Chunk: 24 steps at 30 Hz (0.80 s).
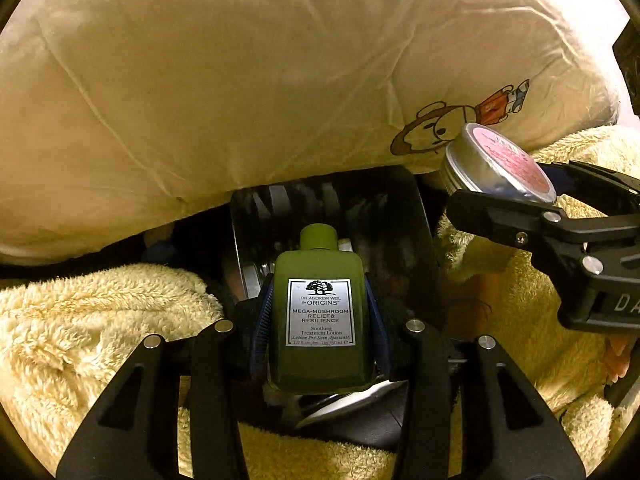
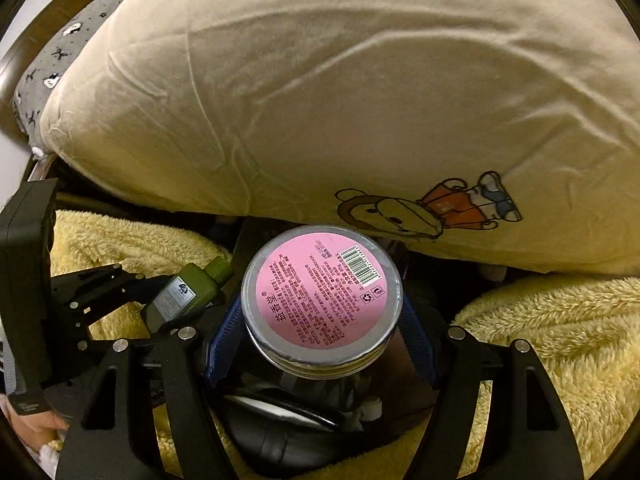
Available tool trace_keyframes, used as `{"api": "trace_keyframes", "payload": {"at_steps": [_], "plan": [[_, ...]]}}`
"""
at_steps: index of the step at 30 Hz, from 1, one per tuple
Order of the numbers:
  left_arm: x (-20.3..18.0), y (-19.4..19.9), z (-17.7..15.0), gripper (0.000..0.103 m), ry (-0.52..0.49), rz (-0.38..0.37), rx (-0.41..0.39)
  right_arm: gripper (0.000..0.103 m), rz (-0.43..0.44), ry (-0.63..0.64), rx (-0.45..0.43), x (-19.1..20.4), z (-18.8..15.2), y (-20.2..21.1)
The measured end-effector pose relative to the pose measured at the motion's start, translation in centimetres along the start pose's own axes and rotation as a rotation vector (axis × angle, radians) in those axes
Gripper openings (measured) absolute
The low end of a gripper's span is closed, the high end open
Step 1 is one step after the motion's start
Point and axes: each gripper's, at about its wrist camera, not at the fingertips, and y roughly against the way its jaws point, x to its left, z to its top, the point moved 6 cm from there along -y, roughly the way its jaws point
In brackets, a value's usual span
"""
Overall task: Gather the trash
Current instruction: 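Lower both held items into the bin and open both tools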
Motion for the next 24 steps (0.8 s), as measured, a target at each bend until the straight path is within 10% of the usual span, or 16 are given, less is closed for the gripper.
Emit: {"api": "trace_keyframes", "payload": {"at_steps": [12, 24], "plan": [[0.0, 1.1, 0.0, 0.072, 0.017, 0.028, -0.028, 0.082, -0.026, -0.045, -0.060, -2.3, 1.2, 1.9], [-0.1, 10.2, 4.7, 0.085, -0.036, 0.067, -0.255, 0.084, -0.105, -0.010, -0.345, -3.1, 6.1, 12.0]]}}
